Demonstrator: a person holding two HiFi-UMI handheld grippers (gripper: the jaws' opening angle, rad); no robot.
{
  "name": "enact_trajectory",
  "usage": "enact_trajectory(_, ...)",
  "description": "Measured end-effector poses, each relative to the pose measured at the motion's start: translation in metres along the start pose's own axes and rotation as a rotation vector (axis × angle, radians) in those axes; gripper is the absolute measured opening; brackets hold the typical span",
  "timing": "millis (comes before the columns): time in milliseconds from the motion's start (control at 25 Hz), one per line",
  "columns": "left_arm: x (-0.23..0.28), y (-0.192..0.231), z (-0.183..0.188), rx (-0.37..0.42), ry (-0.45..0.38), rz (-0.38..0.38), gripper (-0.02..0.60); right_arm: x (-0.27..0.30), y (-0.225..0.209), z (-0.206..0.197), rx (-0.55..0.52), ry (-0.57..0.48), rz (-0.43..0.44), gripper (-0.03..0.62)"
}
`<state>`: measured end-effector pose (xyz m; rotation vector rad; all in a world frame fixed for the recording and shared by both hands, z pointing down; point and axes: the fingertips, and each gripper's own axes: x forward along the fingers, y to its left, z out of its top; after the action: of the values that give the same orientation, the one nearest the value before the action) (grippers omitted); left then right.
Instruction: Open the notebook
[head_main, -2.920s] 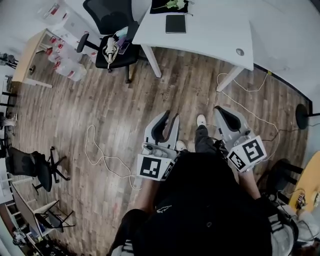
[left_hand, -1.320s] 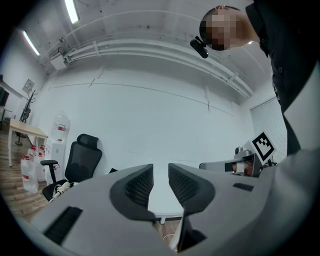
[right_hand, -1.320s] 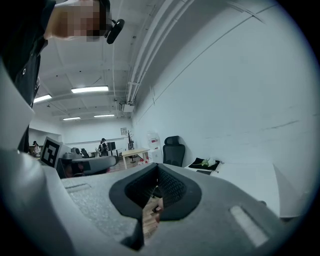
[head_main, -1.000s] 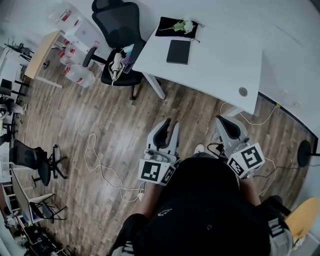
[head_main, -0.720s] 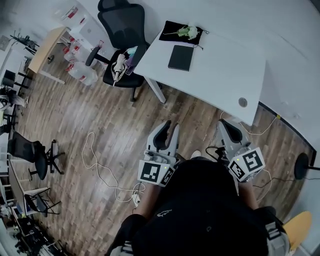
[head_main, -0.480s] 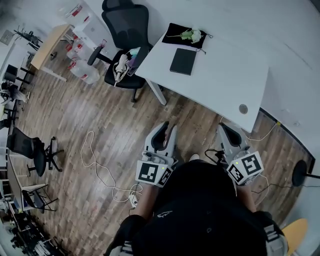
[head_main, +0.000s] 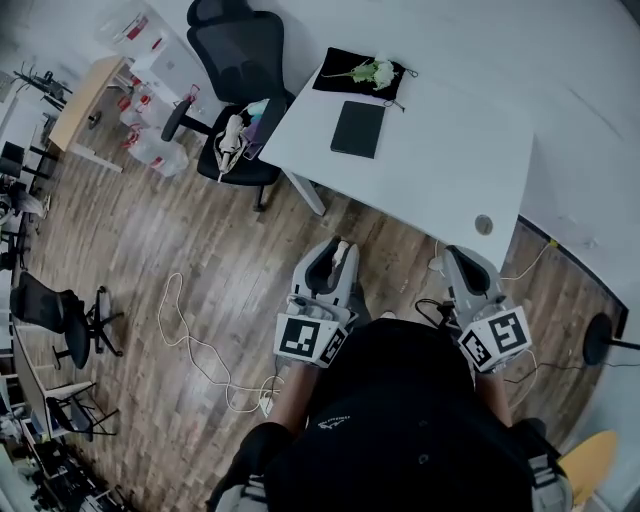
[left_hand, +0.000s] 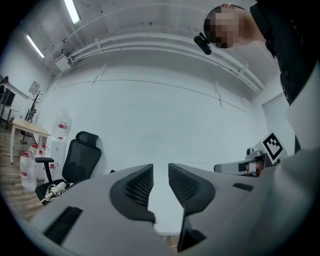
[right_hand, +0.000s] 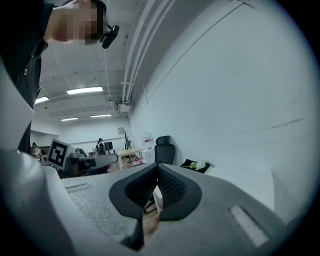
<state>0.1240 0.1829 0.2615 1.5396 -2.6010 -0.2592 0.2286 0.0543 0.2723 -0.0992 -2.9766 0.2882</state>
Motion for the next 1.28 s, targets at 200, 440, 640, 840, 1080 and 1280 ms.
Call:
enact_trajectory(200, 0.035, 0.015, 0.004, 0.016, 0.010, -0.058, 0.094, 0.017, -0.017, 0.007, 0.013, -0.003, -0.060, 0.005)
enact_trajectory(440, 0.086, 0.048, 0.004, 0.006, 0.032, -0.099, 0.094, 0.063, -0.039, 0.010, 0.019, 0.020, -0.094, 0.005)
enact_trajectory(640, 0.128, 0.084, 0.010, -0.004, 0.054, -0.118, 0.094, 0.113, -0.052, 0.021, 0.010, 0.039, -0.103, 0.005)
enact_trajectory(840, 0.163, 0.114, 0.012, 0.002, 0.082, -0.157, 0.094, 0.156, -0.065, 0.034, 0.000, 0.044, -0.139, 0.005)
enact_trajectory(1080, 0.195, 0.153, -0.001, -0.017, 0.127, -0.191, 0.094, 0.199, -0.073, 0.039, -0.001, 0.059, -0.171, 0.005)
enact_trajectory(1280, 0.220, 0.183, -0.007, -0.008, 0.167, -0.229, 0.094, 0.231, -0.077, 0.051, 0.000, 0.048, -0.217, 0.005)
